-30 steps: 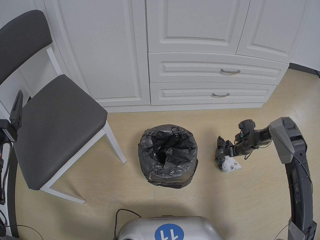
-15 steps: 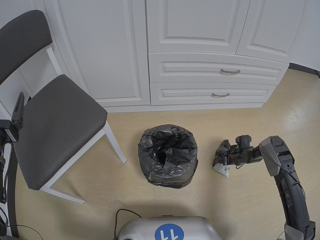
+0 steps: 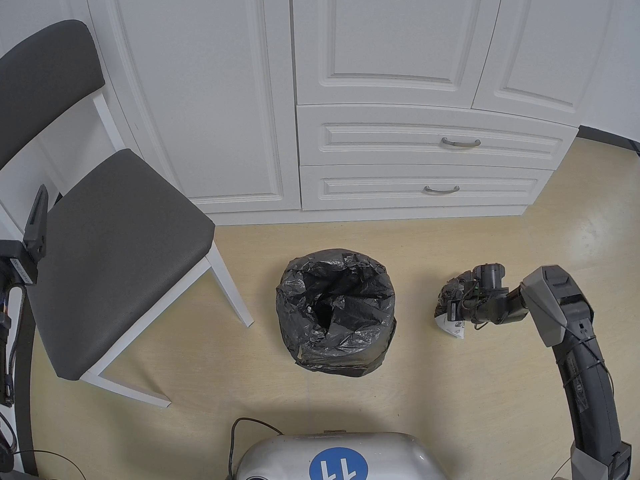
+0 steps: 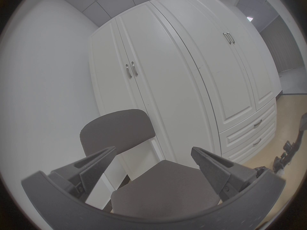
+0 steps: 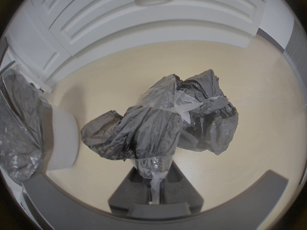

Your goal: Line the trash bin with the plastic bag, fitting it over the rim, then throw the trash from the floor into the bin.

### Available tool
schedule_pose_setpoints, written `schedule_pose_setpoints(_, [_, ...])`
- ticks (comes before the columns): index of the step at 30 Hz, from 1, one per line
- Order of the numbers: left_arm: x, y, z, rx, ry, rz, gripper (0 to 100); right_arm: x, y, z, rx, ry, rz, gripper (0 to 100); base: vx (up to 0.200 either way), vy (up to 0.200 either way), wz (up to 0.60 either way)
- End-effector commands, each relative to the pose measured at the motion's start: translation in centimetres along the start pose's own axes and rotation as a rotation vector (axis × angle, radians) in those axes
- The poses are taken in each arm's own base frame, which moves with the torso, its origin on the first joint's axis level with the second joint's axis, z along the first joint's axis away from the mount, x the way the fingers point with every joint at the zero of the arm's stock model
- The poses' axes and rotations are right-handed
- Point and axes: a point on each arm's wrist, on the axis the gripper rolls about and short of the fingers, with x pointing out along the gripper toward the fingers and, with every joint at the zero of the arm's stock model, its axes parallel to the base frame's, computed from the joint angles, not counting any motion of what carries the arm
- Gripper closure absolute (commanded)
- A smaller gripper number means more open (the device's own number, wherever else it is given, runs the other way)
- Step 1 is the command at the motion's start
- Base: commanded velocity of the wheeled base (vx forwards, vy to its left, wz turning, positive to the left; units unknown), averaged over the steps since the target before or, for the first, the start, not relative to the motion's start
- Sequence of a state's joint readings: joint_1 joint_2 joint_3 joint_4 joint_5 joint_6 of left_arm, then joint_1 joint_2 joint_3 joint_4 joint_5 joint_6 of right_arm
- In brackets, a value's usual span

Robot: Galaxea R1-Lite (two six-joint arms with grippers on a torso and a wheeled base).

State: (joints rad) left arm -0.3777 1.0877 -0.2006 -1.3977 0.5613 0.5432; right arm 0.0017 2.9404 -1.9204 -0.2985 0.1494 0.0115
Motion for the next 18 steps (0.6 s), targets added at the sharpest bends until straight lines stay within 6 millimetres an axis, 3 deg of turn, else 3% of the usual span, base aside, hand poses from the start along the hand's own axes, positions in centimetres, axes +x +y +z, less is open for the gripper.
schedule_pose_setpoints(1, [0.0, -0.1, -0.1, 0.002, -0.003, -0.012, 0, -11.5, 2.2, 8.8, 0.009, -0.201, -0.011, 100, 0.000, 0.000, 0.00])
schedule_pose_setpoints(2, [0.0, -0.1, 0.0, 0.002, -0.008, -0.021, 0, -17.0, 4.5, 11.4, -0.017, -0.275, 0.013, 100, 0.000, 0.000, 0.00])
schedule_pose_setpoints(3, [0.0, -0.1, 0.0, 0.002, -0.008, -0.021, 0, -17.0, 4.5, 11.4, -0.017, -0.275, 0.013, 100, 0.000, 0.000, 0.00])
schedule_pose_setpoints(4, [0.0, -0.1, 0.0, 0.002, -0.014, -0.026, 0, -22.7, 6.8, 12.9, -0.040, -0.367, 0.055, 100, 0.000, 0.000, 0.00])
schedule_pose_setpoints(6, [0.1, -0.1, 0.1, 0.000, -0.017, -0.026, 0, -26.9, 9.4, 12.8, -0.075, -0.455, 0.104, 100, 0.000, 0.000, 0.00])
schedule_pose_setpoints(9, [0.0, 0.0, 0.2, 0.003, -0.021, -0.026, 0, -30.4, 12.9, 11.6, -0.128, -0.618, 0.186, 100, 0.000, 0.000, 0.00])
schedule_pose_setpoints(11, [0.0, 0.0, 0.2, 0.015, -0.022, -0.025, 0, -31.5, 14.2, 11.1, -0.143, -0.697, 0.214, 100, 0.000, 0.000, 0.00])
schedule_pose_setpoints(12, [0.0, 0.1, 0.2, 0.023, -0.024, -0.022, 0, -32.6, 15.7, 10.4, -0.167, -0.786, 0.242, 100, 0.000, 0.000, 0.00])
schedule_pose_setpoints(13, [-0.1, 0.1, 0.2, 0.024, -0.024, -0.022, 0, -32.6, 15.7, 10.4, -0.167, -0.786, 0.242, 100, 0.000, 0.000, 0.00])
schedule_pose_setpoints(14, [-0.1, 0.1, 0.3, 0.023, -0.027, -0.021, 0, -33.5, 17.9, 8.8, -0.219, -0.878, 0.273, 100, 0.000, 0.000, 0.00])
schedule_pose_setpoints(17, [0.0, 0.2, 0.3, 0.023, -0.030, -0.017, 0, -34.0, 19.6, 7.2, -0.275, -0.920, 0.295, 100, 0.000, 0.000, 0.00])
schedule_pose_setpoints(18, [-0.1, 0.2, 0.4, 0.021, -0.032, -0.016, 0, -34.1, 21.4, 5.3, -0.315, -0.929, 0.335, 100, 0.000, 0.000, 0.00])
